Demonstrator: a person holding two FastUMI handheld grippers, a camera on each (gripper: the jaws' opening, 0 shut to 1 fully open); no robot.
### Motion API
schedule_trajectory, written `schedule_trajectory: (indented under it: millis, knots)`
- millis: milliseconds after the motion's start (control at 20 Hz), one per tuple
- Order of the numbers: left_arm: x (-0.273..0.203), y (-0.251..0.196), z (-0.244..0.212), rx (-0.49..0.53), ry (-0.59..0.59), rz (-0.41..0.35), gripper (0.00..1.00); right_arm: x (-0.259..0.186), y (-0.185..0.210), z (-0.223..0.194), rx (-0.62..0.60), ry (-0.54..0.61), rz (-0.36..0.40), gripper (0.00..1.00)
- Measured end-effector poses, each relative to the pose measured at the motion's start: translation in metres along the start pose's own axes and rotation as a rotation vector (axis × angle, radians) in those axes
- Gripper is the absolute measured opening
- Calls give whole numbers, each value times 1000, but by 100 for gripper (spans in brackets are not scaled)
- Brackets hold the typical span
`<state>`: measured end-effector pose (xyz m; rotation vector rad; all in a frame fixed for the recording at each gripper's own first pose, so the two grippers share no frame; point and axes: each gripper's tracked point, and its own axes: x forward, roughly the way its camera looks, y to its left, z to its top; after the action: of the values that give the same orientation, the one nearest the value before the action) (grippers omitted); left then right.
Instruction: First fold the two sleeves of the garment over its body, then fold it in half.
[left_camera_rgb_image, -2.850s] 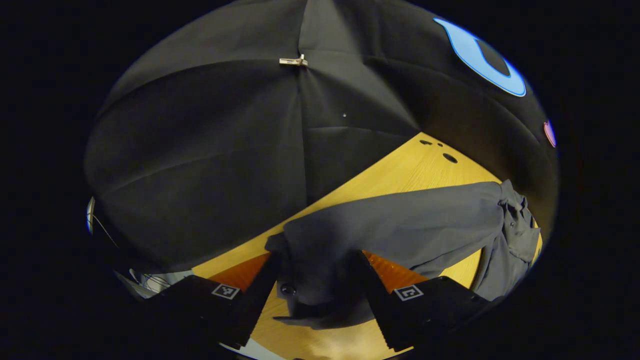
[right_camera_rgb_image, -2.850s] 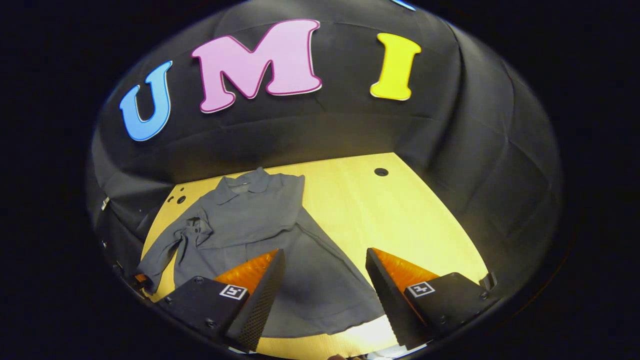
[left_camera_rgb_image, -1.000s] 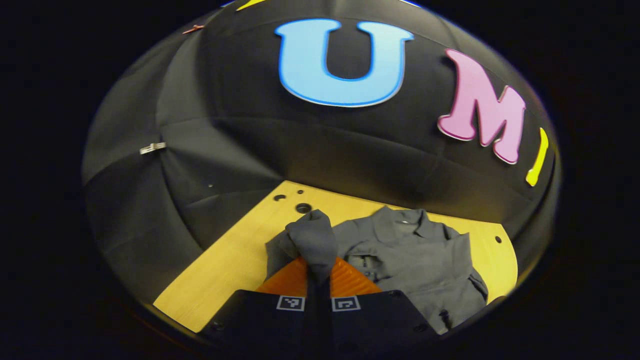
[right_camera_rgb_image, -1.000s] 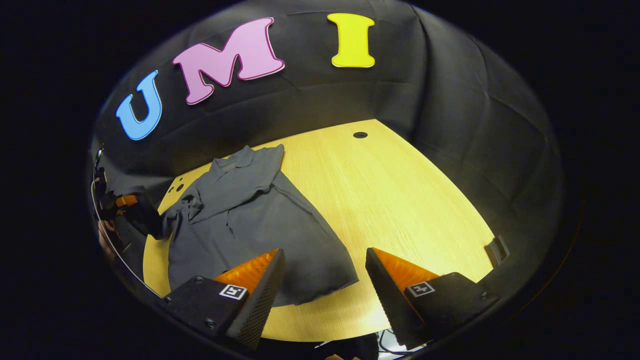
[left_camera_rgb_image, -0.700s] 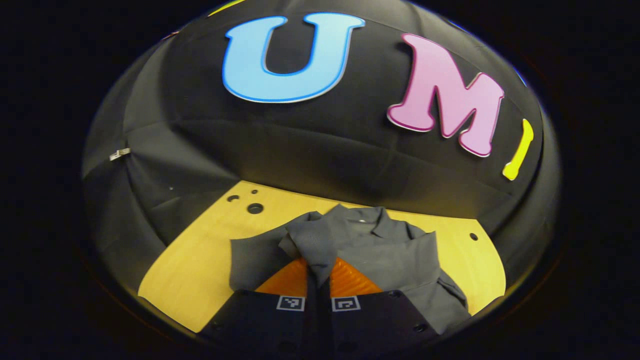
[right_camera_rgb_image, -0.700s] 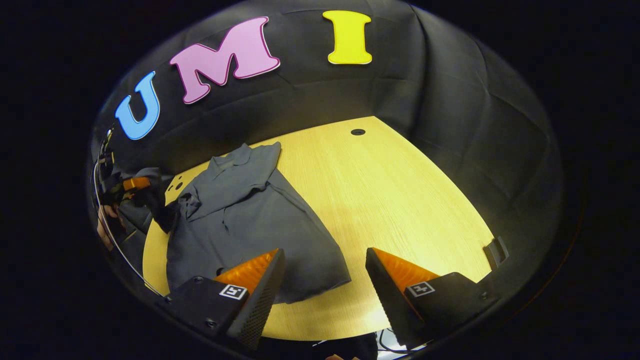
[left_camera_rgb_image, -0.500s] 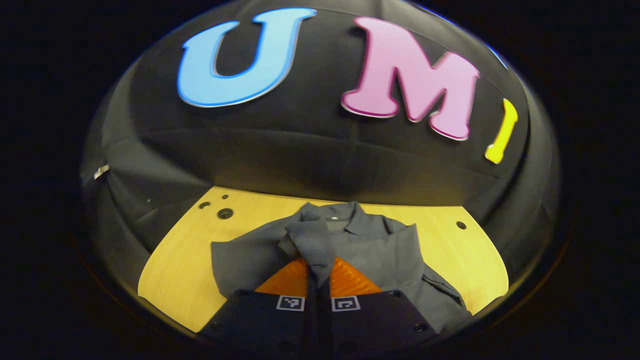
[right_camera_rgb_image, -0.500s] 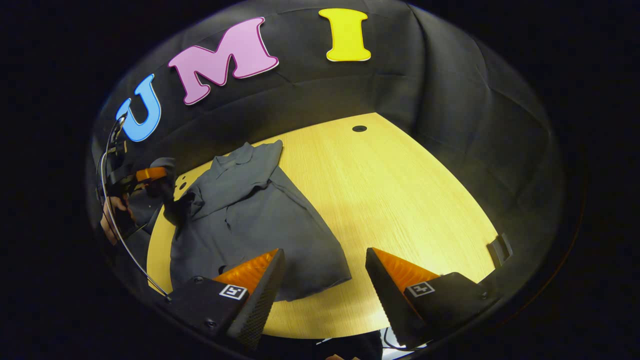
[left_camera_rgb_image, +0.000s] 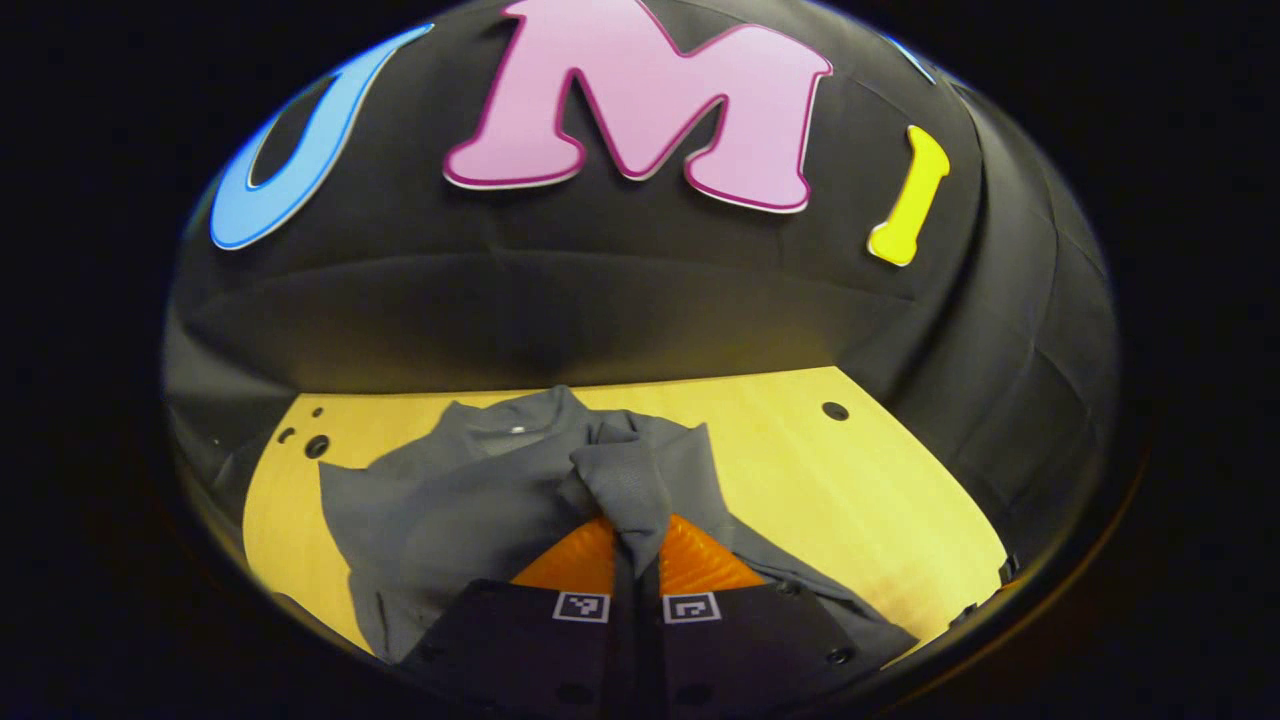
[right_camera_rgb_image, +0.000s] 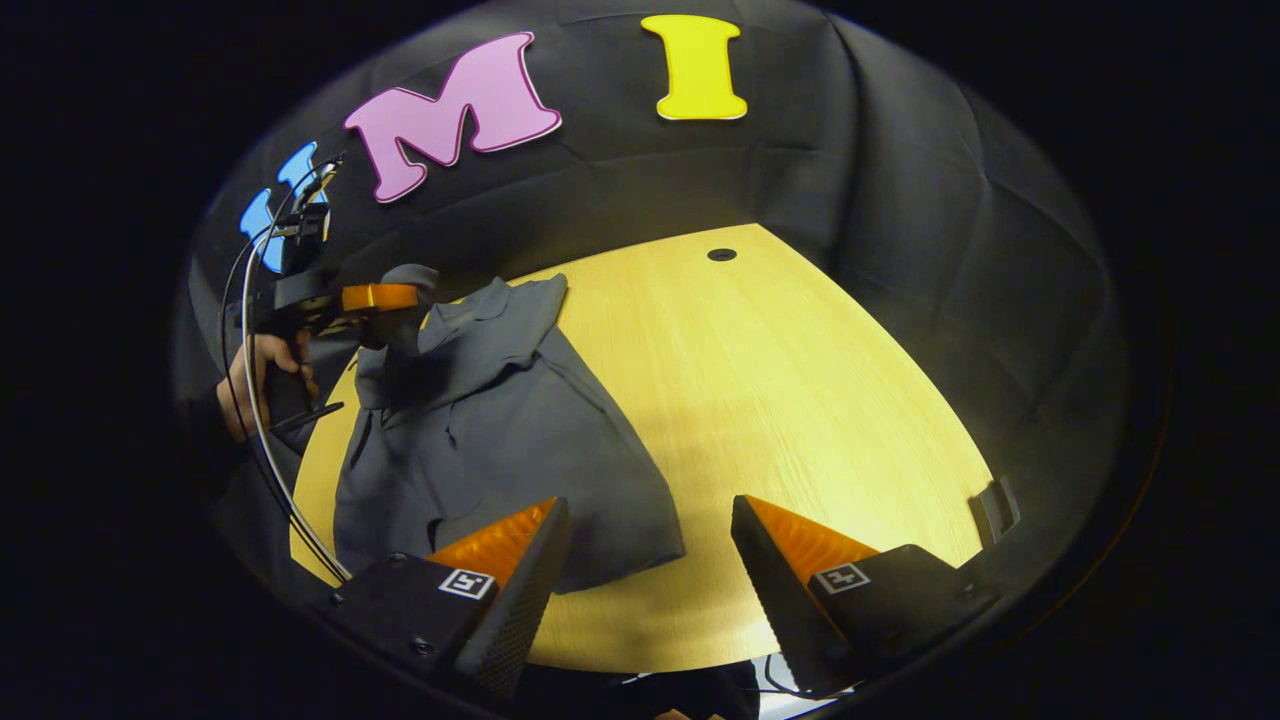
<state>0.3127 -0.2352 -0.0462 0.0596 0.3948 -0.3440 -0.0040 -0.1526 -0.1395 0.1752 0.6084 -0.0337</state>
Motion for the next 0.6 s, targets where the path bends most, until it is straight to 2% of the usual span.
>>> schedule_trajectory:
  millis: [350,450,550,600]
  knots:
    - [43,-46,-16,40,70,-52,5,-4,-40,6,67,-8,-76,99]
    - [48,-56,-20,69,82,-75,9,-2,-47,8,98,-7,-91,99]
    - [47,-62,-19,87,79,-104,23,9,-49,7,113,3,-85,99]
    - [43,-66,-17,88,64,-125,35,15,-47,7,111,5,-79,99]
